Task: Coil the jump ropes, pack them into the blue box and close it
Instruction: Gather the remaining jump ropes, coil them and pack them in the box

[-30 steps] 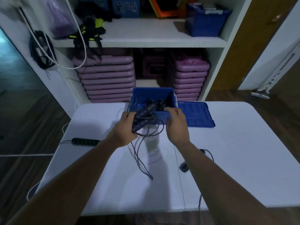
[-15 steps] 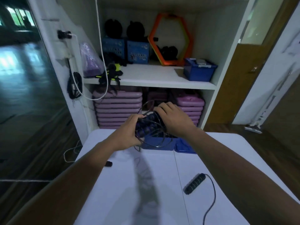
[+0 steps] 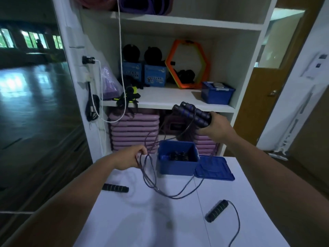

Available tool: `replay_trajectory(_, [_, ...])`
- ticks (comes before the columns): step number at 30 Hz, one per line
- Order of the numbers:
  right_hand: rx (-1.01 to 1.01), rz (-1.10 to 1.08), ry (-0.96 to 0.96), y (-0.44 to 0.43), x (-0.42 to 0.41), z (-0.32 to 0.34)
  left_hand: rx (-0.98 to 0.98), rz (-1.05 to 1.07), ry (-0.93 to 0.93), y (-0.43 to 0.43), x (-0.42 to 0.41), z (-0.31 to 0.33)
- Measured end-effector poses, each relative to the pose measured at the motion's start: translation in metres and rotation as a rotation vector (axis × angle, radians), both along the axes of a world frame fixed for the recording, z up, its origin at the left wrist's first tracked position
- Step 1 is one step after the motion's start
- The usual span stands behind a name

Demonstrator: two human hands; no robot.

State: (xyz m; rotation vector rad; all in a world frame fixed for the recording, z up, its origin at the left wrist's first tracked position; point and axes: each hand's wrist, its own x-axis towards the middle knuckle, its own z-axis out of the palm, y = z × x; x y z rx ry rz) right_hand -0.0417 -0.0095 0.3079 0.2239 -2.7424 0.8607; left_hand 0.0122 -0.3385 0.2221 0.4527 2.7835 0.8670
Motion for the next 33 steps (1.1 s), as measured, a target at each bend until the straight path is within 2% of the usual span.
replay_trajectory(3, [0.032, 0.028, -0.067, -0.006, 0.008, 0.008, -0.047, -0.070, -0.074, 0.007, -0.004, 0.019])
replay_trajectory(7, [0.266, 0.099, -0.195, -0.015, 0.015, 0.021, -0.246, -0.166, -0.337, 0.009, -0.008, 0.061])
replay_trajectory(9, [0.323, 0.146, -0.225, -0.017, 0.018, 0.023, -0.299, -0.202, -0.403, 0.014, -0.005, 0.081])
replay_trajectory(11, [0.361, 0.184, -0.219, -0.019, 0.020, 0.023, -0.286, -0.229, -0.257, 0.021, -0.003, 0.097])
replay_trajectory(14, [0.424, 0.221, -0.215, -0.024, 0.024, 0.025, -0.090, -0.149, 0.163, 0.030, -0.004, 0.114])
replay_trajectory(16, [0.476, 0.245, -0.199, -0.030, 0.026, 0.027, 0.013, -0.086, 0.333, 0.040, -0.005, 0.119])
replay_trajectory(18, [0.491, 0.265, -0.171, -0.036, 0.028, 0.028, 0.012, -0.081, 0.346, 0.055, -0.004, 0.121])
replay_trajectory(20, [0.485, 0.268, -0.141, -0.042, 0.031, 0.031, -0.103, -0.111, 0.331, 0.069, -0.002, 0.119])
replay_trajectory(22, [0.489, 0.263, -0.119, -0.043, 0.032, 0.033, -0.216, -0.121, 0.422, 0.073, -0.004, 0.113])
replay_trajectory(29, [0.449, 0.241, -0.055, -0.039, 0.032, 0.032, -0.151, -0.221, 0.600, 0.064, -0.002, 0.105])
replay_trajectory(33, [0.391, 0.241, -0.048, -0.037, 0.029, 0.033, -0.216, -0.246, 0.662, 0.054, -0.005, 0.107])
